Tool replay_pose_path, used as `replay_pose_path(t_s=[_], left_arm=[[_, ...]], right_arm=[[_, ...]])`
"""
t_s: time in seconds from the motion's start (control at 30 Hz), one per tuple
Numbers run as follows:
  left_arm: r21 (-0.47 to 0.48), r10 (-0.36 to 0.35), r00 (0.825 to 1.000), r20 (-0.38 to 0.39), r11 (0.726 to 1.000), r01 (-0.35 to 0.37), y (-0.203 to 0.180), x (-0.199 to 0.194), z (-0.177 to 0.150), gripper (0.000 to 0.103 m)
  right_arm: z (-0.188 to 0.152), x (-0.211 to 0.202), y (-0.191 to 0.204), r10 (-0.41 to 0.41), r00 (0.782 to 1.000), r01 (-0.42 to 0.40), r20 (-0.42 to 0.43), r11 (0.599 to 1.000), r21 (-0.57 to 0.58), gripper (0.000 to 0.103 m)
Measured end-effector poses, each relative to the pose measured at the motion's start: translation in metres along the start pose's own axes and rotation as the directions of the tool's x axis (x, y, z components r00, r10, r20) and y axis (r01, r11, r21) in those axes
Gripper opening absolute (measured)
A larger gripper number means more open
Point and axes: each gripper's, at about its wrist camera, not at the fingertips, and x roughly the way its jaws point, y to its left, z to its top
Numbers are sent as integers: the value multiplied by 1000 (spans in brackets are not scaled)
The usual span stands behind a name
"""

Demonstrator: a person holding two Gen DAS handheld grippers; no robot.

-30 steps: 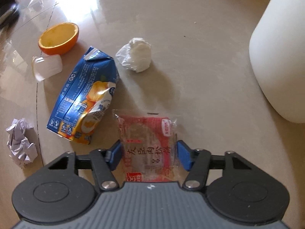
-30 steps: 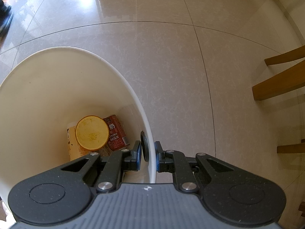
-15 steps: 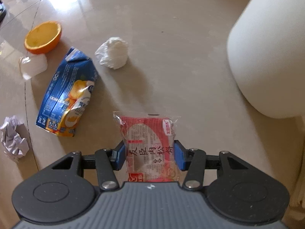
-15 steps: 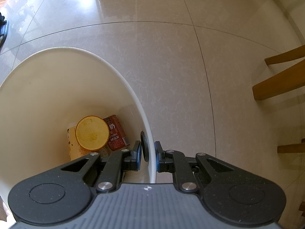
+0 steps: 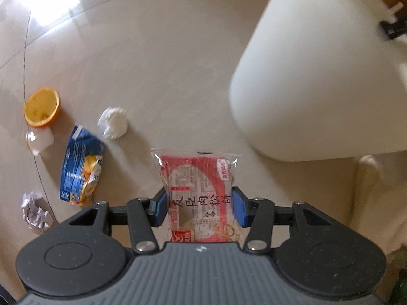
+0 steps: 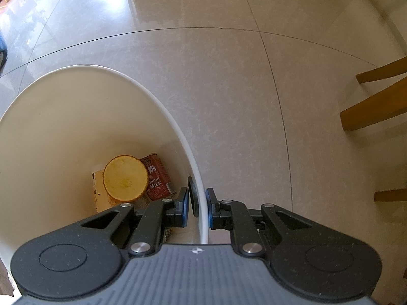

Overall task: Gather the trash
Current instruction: 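Carry the red snack packet over the bin and open the left tool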

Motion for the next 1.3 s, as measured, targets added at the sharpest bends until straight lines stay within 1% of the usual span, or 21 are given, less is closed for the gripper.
replay_pose_path(t_s=[0.17,0.27,0.33,0.43,0.57,0.7,0.8,0.83,0.9,0.93,1.0,1.13,1.23,1.3], left_arm=[[83,7,1000,9,996,-8,-23,-41,15,50],[152,26,999,20,988,-29,-33,-67,27,50],[173,41,998,41,984,-47,-39,-89,37,50],[184,43,996,79,981,-57,-44,-118,55,50],[209,4,991,135,977,-32,-62,-153,79,50],[264,-43,980,194,964,-10,-97,-180,99,50],[297,-98,973,207,954,33,-122,-185,110,52],[300,-103,972,211,953,36,-131,-184,113,54],[296,-85,975,206,955,20,-141,-176,118,81],[292,-79,975,210,956,15,-145,-172,119,82],[294,-90,974,207,956,26,-151,-169,121,83],[266,-103,976,191,963,49,-146,-170,121,83],[241,-91,977,194,970,43,-143,-175,114,83],[220,-73,977,200,975,28,-137,-177,113,85]], right_arm=[[1,1,-5,22,1000,-22,-7,1000,22,16],[1,3,-6,27,1000,-27,-10,999,29,16],[1,3,-4,22,1000,-22,-10,999,24,16],[1,4,-2,17,1000,-17,-9,1000,18,16],[1,4,-3,25,1000,-24,-8,999,24,16],[0,3,-3,19,1000,-19,-6,1000,19,16],[-1,4,-2,19,1000,-19,-4,1000,21,16],[-1,4,-3,22,1000,-22,-5,999,25,16],[-1,4,-4,27,1000,-26,-5,999,27,16],[-1,4,-5,27,1000,-27,-6,999,26,16],[0,4,-5,26,1000,-26,-6,999,23,16],[0,3,-4,23,1000,-23,-6,1000,19,16],[1,3,-4,25,1000,-25,-9,999,22,16],[1,3,-4,27,1000,-27,-9,999,26,16]])
